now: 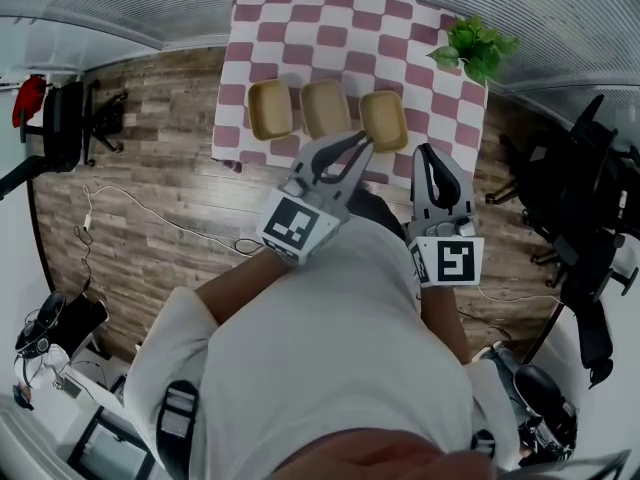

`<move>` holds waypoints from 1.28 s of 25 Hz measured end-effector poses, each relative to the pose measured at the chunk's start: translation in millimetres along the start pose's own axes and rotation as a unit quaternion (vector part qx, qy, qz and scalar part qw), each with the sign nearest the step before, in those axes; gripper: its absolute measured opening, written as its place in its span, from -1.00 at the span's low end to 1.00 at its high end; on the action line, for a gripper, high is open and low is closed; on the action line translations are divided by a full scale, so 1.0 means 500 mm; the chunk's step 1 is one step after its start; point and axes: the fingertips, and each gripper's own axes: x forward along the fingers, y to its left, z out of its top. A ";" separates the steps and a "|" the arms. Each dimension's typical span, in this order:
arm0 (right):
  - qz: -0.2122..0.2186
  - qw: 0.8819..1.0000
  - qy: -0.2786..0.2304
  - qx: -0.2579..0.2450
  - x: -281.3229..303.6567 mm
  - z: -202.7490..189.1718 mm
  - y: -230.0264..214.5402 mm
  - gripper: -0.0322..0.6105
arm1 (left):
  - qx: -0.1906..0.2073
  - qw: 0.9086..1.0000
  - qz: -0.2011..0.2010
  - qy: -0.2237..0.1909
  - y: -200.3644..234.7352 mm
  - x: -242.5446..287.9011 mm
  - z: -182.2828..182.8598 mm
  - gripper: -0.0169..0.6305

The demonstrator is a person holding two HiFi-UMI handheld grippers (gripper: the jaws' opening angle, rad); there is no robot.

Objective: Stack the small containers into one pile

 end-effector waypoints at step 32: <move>0.018 0.969 0.243 0.033 0.165 -0.612 -0.135 -0.50 | -0.210 0.940 0.129 0.235 0.111 0.156 -0.617 -0.62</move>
